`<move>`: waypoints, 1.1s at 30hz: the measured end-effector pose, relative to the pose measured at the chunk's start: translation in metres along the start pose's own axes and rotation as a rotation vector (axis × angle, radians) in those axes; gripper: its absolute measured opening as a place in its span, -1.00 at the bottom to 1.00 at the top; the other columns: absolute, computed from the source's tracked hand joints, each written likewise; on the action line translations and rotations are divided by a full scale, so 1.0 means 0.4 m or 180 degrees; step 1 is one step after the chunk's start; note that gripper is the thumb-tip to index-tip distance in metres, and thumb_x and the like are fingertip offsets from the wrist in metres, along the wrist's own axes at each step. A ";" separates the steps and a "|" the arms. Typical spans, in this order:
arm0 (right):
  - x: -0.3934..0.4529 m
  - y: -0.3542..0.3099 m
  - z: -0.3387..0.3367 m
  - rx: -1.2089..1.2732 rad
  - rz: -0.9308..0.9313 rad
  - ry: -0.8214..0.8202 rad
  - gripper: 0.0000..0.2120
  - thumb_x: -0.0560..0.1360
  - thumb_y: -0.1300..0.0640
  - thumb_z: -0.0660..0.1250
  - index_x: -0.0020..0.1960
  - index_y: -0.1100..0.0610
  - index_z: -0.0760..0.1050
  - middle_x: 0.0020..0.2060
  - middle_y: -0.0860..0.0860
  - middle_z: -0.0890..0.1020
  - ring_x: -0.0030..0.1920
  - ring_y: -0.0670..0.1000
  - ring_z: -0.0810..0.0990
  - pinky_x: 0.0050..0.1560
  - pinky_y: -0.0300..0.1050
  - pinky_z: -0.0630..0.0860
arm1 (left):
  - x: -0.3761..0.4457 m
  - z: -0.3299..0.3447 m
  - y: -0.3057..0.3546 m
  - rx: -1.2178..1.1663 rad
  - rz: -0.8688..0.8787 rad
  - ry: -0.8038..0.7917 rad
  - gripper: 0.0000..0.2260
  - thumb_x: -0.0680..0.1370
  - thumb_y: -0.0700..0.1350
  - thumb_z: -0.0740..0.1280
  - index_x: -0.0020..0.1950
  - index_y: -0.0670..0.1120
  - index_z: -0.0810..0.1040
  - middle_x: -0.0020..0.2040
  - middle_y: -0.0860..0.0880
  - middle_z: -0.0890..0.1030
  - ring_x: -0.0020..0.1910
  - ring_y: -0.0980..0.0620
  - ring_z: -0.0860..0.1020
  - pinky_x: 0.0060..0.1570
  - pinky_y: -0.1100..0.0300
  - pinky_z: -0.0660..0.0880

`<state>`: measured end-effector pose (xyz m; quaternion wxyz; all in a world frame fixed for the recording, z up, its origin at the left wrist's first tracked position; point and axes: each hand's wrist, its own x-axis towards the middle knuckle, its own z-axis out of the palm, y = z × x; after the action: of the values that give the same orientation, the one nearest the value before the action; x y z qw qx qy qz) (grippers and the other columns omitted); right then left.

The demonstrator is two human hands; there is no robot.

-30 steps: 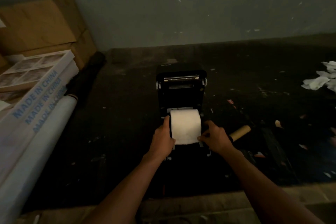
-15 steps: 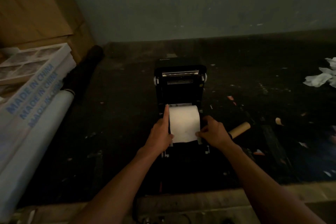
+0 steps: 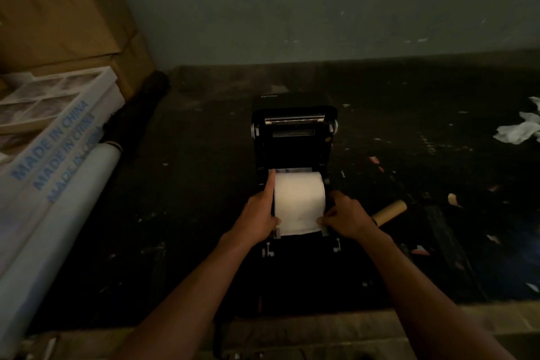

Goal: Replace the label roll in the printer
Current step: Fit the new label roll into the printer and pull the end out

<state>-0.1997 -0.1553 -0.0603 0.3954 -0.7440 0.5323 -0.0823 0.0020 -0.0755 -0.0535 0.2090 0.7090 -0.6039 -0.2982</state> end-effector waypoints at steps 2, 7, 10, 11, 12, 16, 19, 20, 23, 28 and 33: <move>0.005 -0.005 -0.004 -0.0108 0.0048 -0.0141 -0.57 0.39 0.18 0.45 0.19 0.19 0.37 0.01 0.15 0.60 -0.08 0.02 0.55 -0.17 -0.22 0.44 | -0.001 0.001 -0.001 -0.0055 -0.0024 0.0052 0.01 0.43 -0.24 0.43 0.47 0.17 -0.33 0.41 -0.20 0.33 0.29 -0.13 0.42 0.25 0.09 0.38; 0.008 -0.027 -0.013 -0.0490 0.0024 -0.0313 -0.50 0.40 0.15 0.42 0.26 0.25 0.34 0.17 0.23 0.52 0.14 0.17 0.51 0.12 -0.01 0.46 | -0.007 0.012 0.000 -0.0235 -0.0017 0.0205 0.00 0.43 -0.25 0.43 0.48 0.17 -0.31 0.42 -0.17 0.34 0.32 -0.12 0.40 0.28 0.07 0.37; -0.003 -0.035 -0.005 -0.0670 0.0002 -0.0168 -0.47 0.38 0.13 0.42 0.26 0.25 0.32 0.16 0.24 0.52 0.14 0.21 0.51 0.15 0.11 0.46 | -0.008 0.010 0.001 -0.0121 -0.0006 0.0138 0.01 0.43 -0.25 0.43 0.47 0.17 -0.33 0.42 -0.19 0.33 0.29 -0.15 0.42 0.28 -0.01 0.41; -0.009 -0.035 -0.005 -0.0653 0.0001 -0.0079 -0.47 0.38 0.12 0.43 0.26 0.23 0.31 0.13 0.23 0.53 0.12 0.21 0.53 0.13 0.14 0.48 | -0.008 0.010 0.002 -0.0062 -0.0013 0.0089 0.01 0.43 -0.25 0.43 0.47 0.17 -0.34 0.42 -0.20 0.33 0.29 -0.16 0.42 0.28 -0.03 0.41; -0.016 -0.033 -0.006 -0.0630 -0.0024 0.0077 -0.46 0.37 0.11 0.44 0.26 0.18 0.30 0.09 0.19 0.55 0.08 0.20 0.55 0.10 0.16 0.50 | -0.007 0.010 0.003 -0.0009 -0.0018 0.0060 0.02 0.43 -0.24 0.43 0.46 0.17 -0.35 0.42 -0.21 0.32 0.30 -0.16 0.41 0.29 -0.03 0.40; -0.050 -0.018 -0.003 -0.0300 -0.0572 0.0571 -0.45 0.40 0.14 0.42 0.30 0.01 0.28 -0.06 -0.04 0.63 -0.08 -0.03 0.61 0.00 0.07 0.58 | -0.005 0.005 0.005 0.0017 -0.0027 -0.0011 0.02 0.44 -0.24 0.43 0.43 0.20 -0.37 0.43 -0.21 0.30 0.31 -0.15 0.39 0.31 -0.03 0.38; -0.073 -0.014 0.027 -0.0659 -0.1030 0.0051 -0.41 0.44 0.15 0.39 0.38 -0.03 0.22 0.00 -0.05 0.64 -0.05 -0.09 0.61 0.05 -0.03 0.56 | -0.002 0.007 0.005 0.0108 -0.0081 0.0008 0.02 0.43 -0.23 0.43 0.46 0.17 -0.36 0.41 -0.20 0.32 0.29 -0.15 0.42 0.28 -0.03 0.41; -0.076 -0.011 0.036 -0.0796 -0.1108 -0.0021 -0.40 0.45 0.16 0.37 0.41 -0.04 0.21 0.02 -0.05 0.64 -0.02 -0.07 0.61 0.05 -0.05 0.55 | -0.002 0.009 0.006 0.0143 -0.0078 0.0054 0.02 0.43 -0.24 0.43 0.47 0.16 -0.35 0.39 -0.21 0.34 0.27 -0.15 0.43 0.26 -0.02 0.42; -0.080 -0.005 0.049 -0.0898 -0.1281 0.0019 -0.40 0.47 0.18 0.34 0.43 -0.03 0.19 0.03 -0.04 0.64 0.01 -0.03 0.59 0.08 -0.06 0.52 | -0.004 0.016 0.003 0.0105 -0.0029 0.0174 0.00 0.44 -0.25 0.42 0.47 0.16 -0.34 0.37 -0.21 0.38 0.24 -0.15 0.46 0.22 0.00 0.45; -0.081 -0.012 0.054 -0.0804 -0.1323 0.0078 -0.46 0.49 0.22 0.30 0.40 0.05 0.19 0.00 0.01 0.64 0.01 0.01 0.59 0.09 -0.01 0.52 | -0.034 0.027 -0.004 -0.0080 0.0138 0.0759 0.00 0.43 -0.21 0.44 0.46 0.24 -0.30 0.44 -0.13 0.30 0.26 -0.08 0.47 0.24 -0.05 0.46; -0.090 -0.012 0.063 -0.0918 -0.1346 0.0080 -0.58 0.53 0.17 0.23 0.34 0.05 0.19 0.04 0.05 0.58 0.00 0.04 0.57 0.05 0.00 0.54 | -0.085 0.078 -0.020 -0.0172 0.0799 0.0930 -0.01 0.47 -0.18 0.41 0.29 0.51 -0.33 0.47 -0.03 0.25 0.09 0.21 0.48 0.10 0.22 0.49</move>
<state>-0.1976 -0.1113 -0.0632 0.2525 -0.8864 0.3760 -0.0957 -0.0165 -0.0388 -0.0758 0.3490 0.6580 -0.6426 -0.1798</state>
